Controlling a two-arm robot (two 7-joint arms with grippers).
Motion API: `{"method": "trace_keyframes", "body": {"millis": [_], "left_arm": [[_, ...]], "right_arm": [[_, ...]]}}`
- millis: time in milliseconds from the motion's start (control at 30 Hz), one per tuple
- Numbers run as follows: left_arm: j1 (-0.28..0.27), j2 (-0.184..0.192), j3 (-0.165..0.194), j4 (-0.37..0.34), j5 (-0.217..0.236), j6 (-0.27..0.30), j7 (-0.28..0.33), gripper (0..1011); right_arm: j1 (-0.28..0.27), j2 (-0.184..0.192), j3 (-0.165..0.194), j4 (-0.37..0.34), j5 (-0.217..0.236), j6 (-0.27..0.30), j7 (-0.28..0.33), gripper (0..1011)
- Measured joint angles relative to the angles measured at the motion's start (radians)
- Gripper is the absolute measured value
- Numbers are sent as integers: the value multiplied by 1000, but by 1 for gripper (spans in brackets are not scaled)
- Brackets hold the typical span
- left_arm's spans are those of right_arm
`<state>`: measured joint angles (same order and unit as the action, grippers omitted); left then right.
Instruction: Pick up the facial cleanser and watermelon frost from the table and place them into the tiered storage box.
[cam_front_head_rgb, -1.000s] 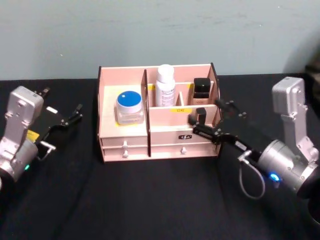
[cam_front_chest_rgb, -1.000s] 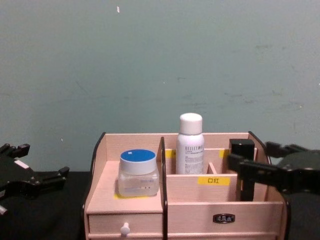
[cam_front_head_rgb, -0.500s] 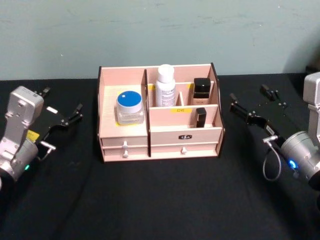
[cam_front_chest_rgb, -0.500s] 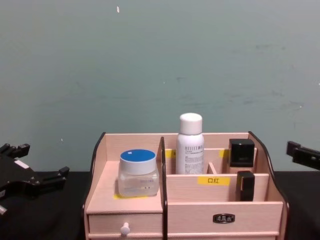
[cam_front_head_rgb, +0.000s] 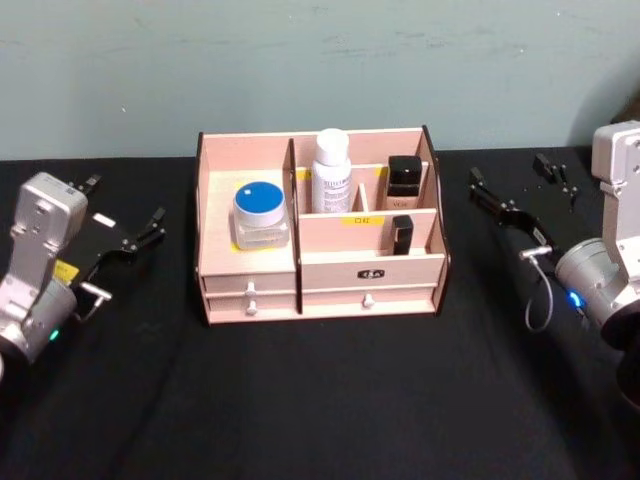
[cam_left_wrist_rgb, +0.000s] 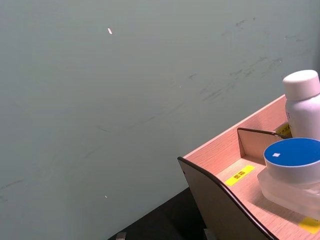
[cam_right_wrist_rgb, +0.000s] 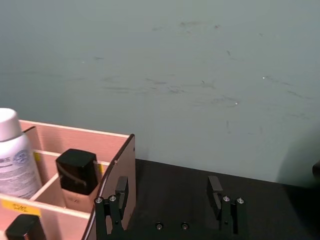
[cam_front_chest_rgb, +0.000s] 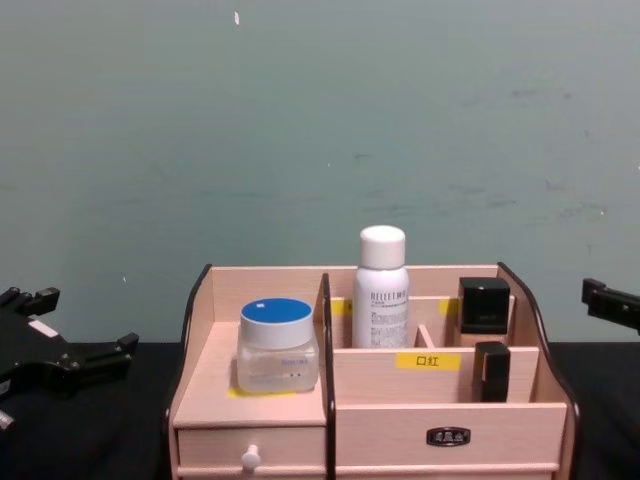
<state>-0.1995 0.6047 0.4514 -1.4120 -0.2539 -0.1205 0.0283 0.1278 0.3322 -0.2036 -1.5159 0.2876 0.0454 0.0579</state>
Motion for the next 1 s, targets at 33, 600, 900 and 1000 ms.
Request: {"method": "trace_keyframes", "body": {"millis": [33, 600, 900, 1000], "left_arm": [[0, 0, 0, 0, 0, 0, 0, 1001], [0, 0, 0, 0, 0, 0, 0, 1001], [0, 0, 0, 0, 0, 0, 0, 1001], [0, 0, 0, 0, 0, 0, 0, 1001]], "right_arm": [[6, -5, 2, 6, -5, 3, -1, 1002], [3, -2, 0, 2, -4, 4, 0, 1002], [1, -1, -1, 0, -1, 3, 1, 1003], [1, 0, -1, -1, -1, 3, 2, 1002]]}}
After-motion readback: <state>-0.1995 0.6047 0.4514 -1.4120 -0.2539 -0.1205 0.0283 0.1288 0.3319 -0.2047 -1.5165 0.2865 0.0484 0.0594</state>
